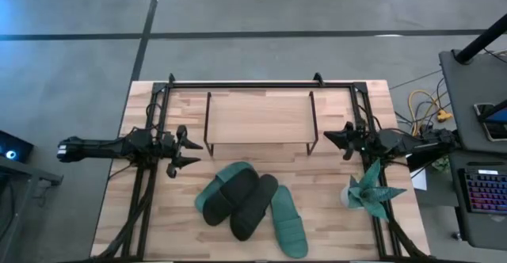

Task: Pick and place slides into the shelf
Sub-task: Put the right blue slipper on the shelf

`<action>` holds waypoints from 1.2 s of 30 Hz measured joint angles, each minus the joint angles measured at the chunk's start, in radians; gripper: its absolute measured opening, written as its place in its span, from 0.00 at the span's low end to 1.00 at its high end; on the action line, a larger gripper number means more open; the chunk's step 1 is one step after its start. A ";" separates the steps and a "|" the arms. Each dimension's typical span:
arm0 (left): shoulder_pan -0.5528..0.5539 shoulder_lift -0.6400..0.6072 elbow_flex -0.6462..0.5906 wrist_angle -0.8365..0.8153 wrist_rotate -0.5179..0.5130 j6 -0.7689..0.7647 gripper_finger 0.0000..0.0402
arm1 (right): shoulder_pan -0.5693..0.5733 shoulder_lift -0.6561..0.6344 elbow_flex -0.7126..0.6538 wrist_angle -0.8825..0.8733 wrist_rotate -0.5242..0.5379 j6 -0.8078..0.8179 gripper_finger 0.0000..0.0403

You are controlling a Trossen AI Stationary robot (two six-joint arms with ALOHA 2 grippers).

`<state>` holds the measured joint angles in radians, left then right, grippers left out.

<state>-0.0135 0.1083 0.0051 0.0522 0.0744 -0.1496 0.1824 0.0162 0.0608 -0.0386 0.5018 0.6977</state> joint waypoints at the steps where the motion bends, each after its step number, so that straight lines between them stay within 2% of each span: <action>1: 0.000 0.001 0.000 0.000 0.000 0.000 0.48 | 0.000 0.003 0.000 0.002 0.010 0.068 0.02; 4: 0.000 0.001 0.000 0.000 0.000 0.000 0.48 | -0.002 0.016 -0.001 -0.008 0.055 0.277 0.02; 6: 0.000 0.002 0.000 -0.002 0.000 0.000 0.48 | -0.002 0.016 -0.001 -0.003 0.057 0.357 0.02; 10: 0.000 0.005 0.000 0.000 0.000 0.000 0.48 | -0.002 0.017 -0.001 0.016 0.061 0.399 0.02; 15: 0.000 0.012 0.000 -0.002 0.000 0.000 0.48 | -0.007 0.020 -0.001 0.172 0.102 0.417 0.02; 19: 0.000 0.016 0.000 -0.002 0.000 0.000 0.48 | -0.015 0.044 -0.001 0.302 0.013 0.354 0.02; 23: 0.000 0.015 0.000 -0.001 0.000 0.000 0.48 | -0.015 0.147 0.039 0.394 0.010 0.332 0.04; 29: 0.000 0.015 0.000 -0.001 0.000 0.000 0.48 | -0.015 0.451 0.304 0.386 -0.007 0.213 0.13; 32: 0.000 0.015 0.000 -0.001 0.000 0.000 0.48 | -0.015 0.624 0.504 0.250 -0.066 0.177 0.18; 36: 0.000 0.015 0.000 -0.001 0.000 0.000 0.48 | -0.014 0.852 0.812 -0.333 -0.166 0.333 0.26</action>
<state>-0.0135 0.1238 0.0051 0.0516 0.0742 -0.1497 0.1680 0.8683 0.8731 -0.3721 0.3358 1.0305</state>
